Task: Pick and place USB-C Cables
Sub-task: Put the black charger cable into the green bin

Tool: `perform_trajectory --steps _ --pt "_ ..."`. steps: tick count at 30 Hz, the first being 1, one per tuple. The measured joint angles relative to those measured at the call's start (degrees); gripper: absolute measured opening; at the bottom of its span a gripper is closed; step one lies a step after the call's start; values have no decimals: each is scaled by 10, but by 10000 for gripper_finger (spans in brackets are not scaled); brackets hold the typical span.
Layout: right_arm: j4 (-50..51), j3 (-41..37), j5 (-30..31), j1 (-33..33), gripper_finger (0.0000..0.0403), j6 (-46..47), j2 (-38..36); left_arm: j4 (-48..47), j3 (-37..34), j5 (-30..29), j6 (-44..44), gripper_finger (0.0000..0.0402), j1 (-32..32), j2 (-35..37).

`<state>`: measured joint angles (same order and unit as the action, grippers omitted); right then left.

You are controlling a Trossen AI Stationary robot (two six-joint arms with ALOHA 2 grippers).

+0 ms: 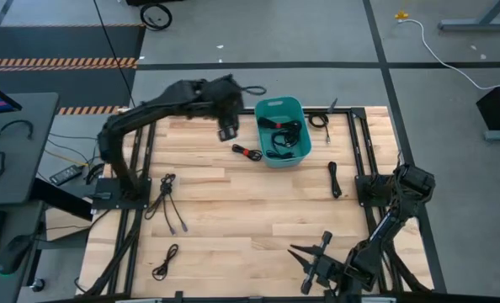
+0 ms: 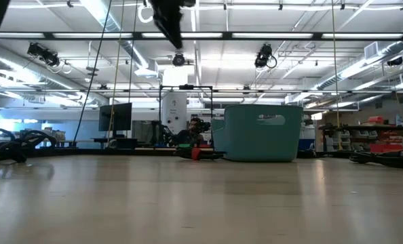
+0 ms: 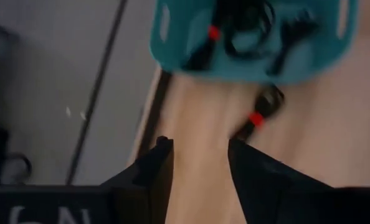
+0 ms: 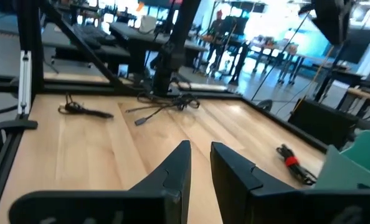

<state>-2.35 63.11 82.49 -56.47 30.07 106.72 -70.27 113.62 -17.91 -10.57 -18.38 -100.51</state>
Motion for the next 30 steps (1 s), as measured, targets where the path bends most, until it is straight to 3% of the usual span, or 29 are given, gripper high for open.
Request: perform_trajectory --steps 6,13,17,21,25,30 --pt "28 0 -31 25 66 0 0 -68 -114 -1 120 139 52 96" --pt "79 0 -33 43 66 3 0 -89 -357 5 310 131 128 229" --pt "85 -5 -33 51 66 3 0 -92 -494 39 459 133 174 295" --pt "76 -27 -33 59 66 4 0 -85 -610 94 589 160 204 337" --pt "64 -53 -33 66 66 30 0 -59 -697 128 672 213 223 350" --pt "32 -79 -32 72 66 48 0 -3 -687 86 726 261 230 330"
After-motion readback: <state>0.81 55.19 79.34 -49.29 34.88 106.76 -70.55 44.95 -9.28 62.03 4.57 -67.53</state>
